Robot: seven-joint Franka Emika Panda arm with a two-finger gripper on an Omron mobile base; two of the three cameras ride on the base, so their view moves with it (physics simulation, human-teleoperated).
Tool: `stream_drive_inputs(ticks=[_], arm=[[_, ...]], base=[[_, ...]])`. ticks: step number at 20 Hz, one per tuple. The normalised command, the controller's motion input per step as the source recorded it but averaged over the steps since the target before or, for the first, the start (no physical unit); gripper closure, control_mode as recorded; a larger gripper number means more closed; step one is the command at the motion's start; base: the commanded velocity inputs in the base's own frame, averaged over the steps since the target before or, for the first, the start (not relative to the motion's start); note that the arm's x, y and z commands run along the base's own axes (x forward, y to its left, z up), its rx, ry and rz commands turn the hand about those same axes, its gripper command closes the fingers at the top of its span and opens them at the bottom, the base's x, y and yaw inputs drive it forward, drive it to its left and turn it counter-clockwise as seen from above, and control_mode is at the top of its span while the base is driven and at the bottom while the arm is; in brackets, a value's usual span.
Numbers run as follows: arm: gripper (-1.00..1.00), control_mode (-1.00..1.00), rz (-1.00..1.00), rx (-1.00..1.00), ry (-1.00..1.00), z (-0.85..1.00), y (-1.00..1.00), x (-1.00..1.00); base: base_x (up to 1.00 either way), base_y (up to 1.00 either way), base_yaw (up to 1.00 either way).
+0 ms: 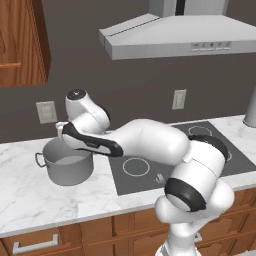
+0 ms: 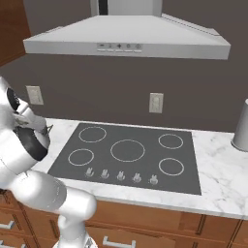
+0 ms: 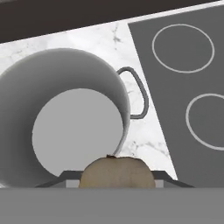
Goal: Turn on the sink faucet. Then move the garlic from the counter to the sink. Turn off the sink. Move the vegetable from the sink to the pot next to the stove. Finally move the pot to the front right burner.
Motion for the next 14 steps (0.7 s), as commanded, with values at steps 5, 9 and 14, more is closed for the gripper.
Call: stream_drive_inputs(ticks=[5, 9, 14], arm=[[1.00, -1.00, 0.00, -0.05, 0.02, -0.36, 0.25, 0.20], [1.00, -1.00, 0.00, -0.07, 0.04, -0.41, 0.18, 0.14], [1.00, -1.00, 0.00, -0.03, 0.05, -0.32, 0.06, 0.14]], base=[[0.00, 0.00, 0.00], [0.00, 0.00, 0.00], [0.00, 0.00, 0.00]])
